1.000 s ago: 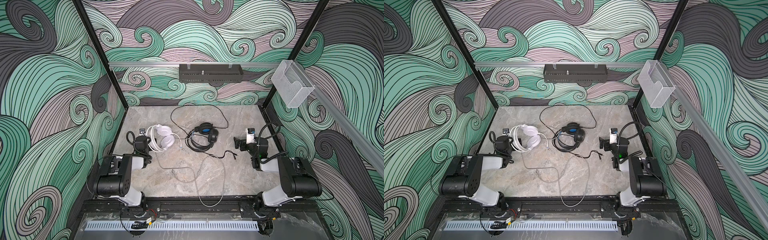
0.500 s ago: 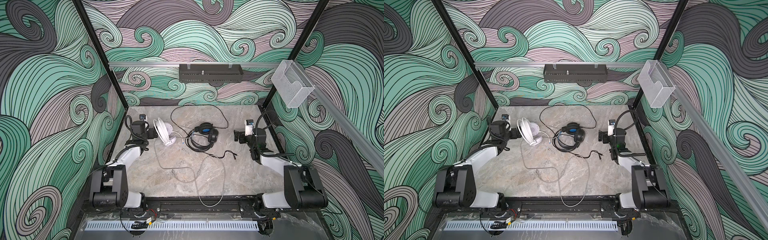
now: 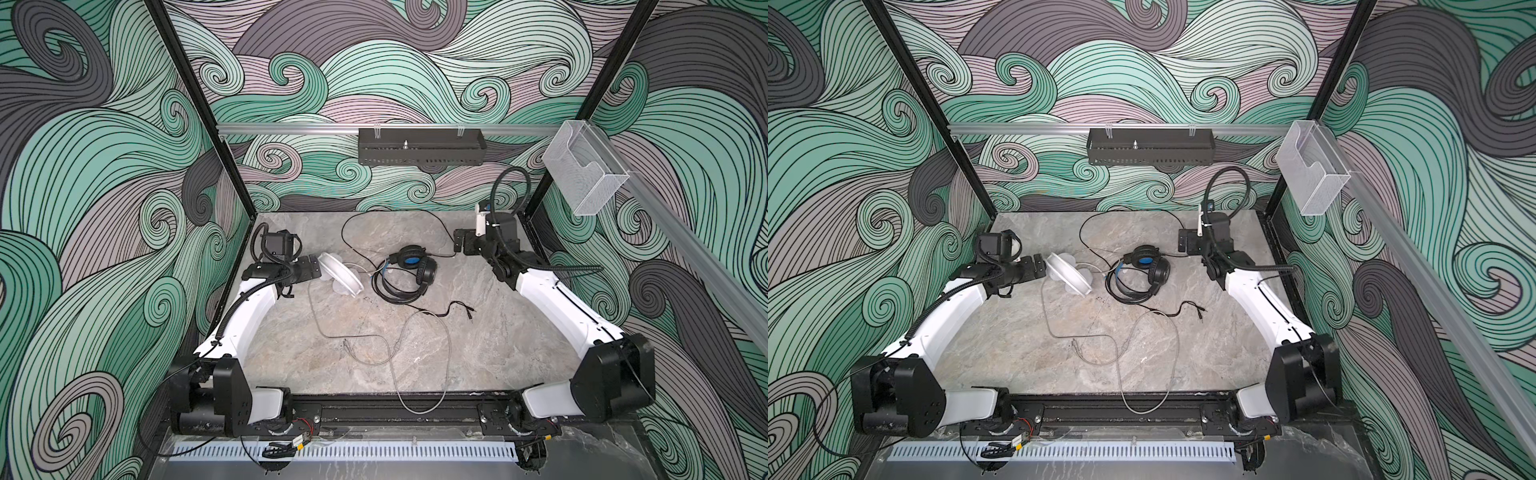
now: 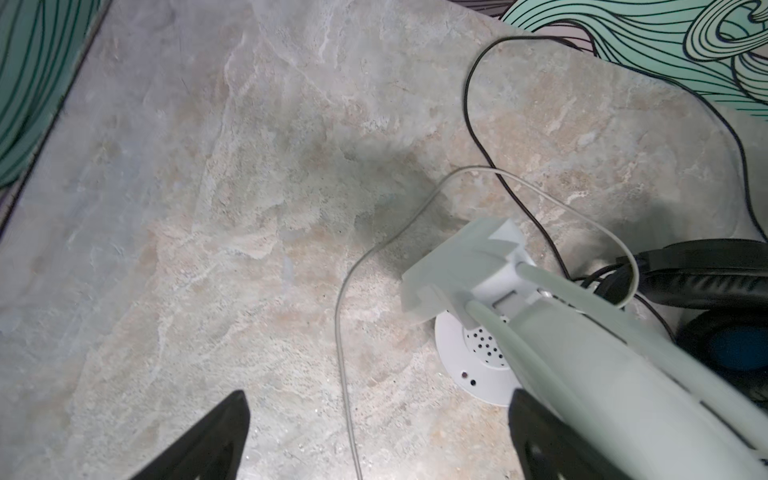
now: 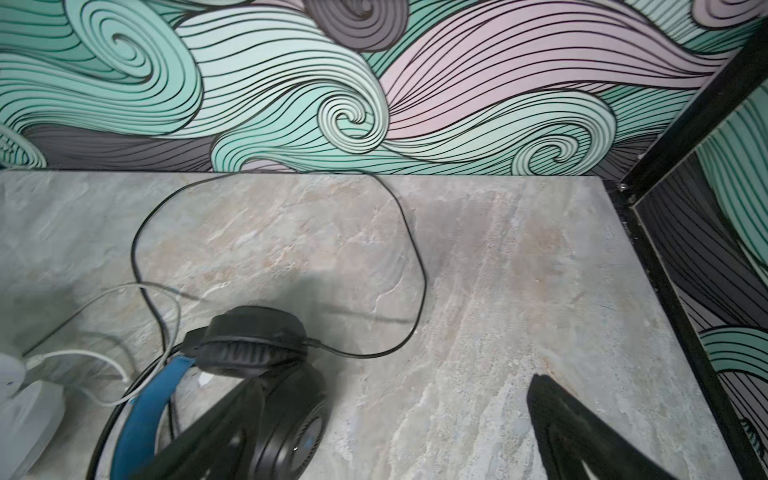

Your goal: Wrap the headphones

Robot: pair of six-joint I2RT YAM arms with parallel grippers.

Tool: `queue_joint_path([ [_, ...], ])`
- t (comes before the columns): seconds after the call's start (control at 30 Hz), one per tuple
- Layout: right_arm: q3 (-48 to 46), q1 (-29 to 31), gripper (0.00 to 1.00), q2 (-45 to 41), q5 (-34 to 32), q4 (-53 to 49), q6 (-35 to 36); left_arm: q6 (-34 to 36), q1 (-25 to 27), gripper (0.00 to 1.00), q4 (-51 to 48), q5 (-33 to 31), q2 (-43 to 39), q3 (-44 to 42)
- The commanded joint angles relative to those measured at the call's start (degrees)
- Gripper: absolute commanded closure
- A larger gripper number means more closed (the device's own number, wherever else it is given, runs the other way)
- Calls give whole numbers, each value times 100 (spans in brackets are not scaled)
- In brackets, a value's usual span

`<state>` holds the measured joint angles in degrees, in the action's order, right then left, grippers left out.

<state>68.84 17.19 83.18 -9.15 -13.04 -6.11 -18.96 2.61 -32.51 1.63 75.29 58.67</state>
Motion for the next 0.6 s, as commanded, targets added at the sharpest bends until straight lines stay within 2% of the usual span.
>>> queue_joint_path([
  [0.0, 288, 168, 0, 98, -73, -971, -248, -599, 2, 1, -1337, 627, -4, -189],
  [0.17, 847, 447, 1, 288, 261, -1553, -318, -1187, -33, 1, -1892, 551, -637, -730],
  [0.33, 1001, 792, 1, 291, 493, -1975, -394, -1282, -49, 1, -1879, 612, -1161, -978],
  [0.57, 933, 1377, 0, -53, 468, -2535, -306, -1362, -276, 1, -2003, 657, -998, -575],
])
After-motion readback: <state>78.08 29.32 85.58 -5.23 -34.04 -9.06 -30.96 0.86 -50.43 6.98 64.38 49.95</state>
